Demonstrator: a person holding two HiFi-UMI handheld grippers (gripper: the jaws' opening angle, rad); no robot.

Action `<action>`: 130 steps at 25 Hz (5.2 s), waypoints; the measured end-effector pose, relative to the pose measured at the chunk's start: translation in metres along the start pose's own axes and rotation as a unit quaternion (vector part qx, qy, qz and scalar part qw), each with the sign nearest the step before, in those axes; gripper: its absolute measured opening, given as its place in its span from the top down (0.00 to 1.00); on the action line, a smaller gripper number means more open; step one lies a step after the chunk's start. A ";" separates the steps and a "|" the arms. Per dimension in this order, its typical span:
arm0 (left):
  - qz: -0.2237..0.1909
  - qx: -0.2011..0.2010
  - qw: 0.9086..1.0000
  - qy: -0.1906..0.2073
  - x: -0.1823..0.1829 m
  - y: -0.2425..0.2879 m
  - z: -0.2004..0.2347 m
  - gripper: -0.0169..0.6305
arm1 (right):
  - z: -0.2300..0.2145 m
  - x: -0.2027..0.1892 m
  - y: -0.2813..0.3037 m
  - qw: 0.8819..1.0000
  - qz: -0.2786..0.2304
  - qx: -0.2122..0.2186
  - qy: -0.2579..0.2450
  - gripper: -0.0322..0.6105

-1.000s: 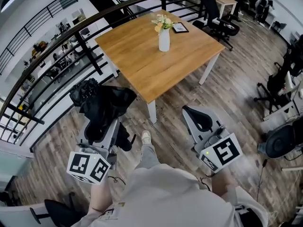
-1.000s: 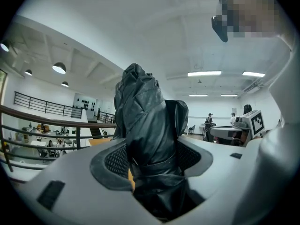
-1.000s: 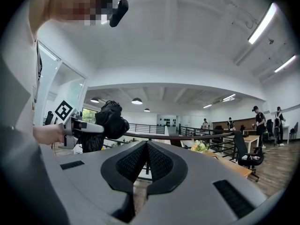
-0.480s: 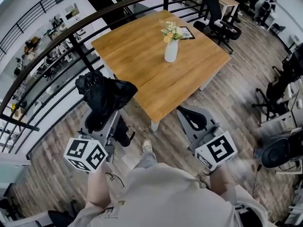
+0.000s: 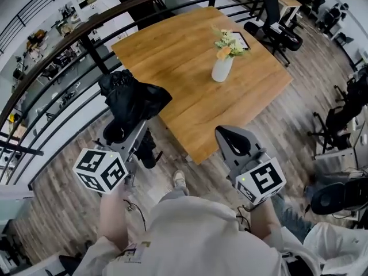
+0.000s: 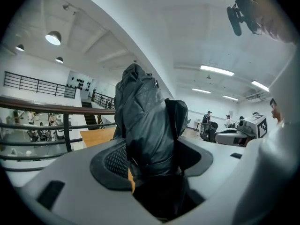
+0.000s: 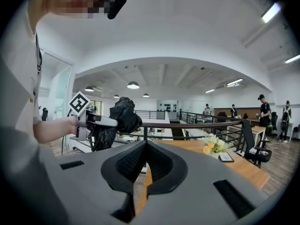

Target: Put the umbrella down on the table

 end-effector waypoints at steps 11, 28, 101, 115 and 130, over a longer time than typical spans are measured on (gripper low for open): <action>0.037 0.004 0.998 0.040 0.035 0.067 0.027 0.54 | -0.046 -0.006 0.029 0.999 0.029 -0.001 0.021 0.91; 0.167 -0.010 0.986 -0.010 -0.023 0.241 0.036 0.54 | -0.143 -0.034 0.083 0.997 0.040 0.028 0.057 0.91; -0.074 -0.084 0.988 0.110 0.129 0.166 -0.076 0.92 | -0.167 0.067 0.001 0.996 -0.084 0.017 0.011 0.91; -0.128 -0.051 0.964 0.227 0.150 0.073 -0.127 0.95 | -0.128 0.109 -0.055 0.988 -0.142 0.022 -0.052 0.91; -0.066 -0.038 0.975 0.207 0.077 0.081 -0.120 0.95 | -0.094 0.070 -0.031 0.994 -0.073 0.064 -0.048 0.91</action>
Point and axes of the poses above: the fingertips, and each gripper's own axes: y forward along the fingers, z to its left, x out of its top, the point moved 2 cm from there along -y, backward along the fingers, and after that the axes turned 8 degrees about z, right-handed, at the moved point
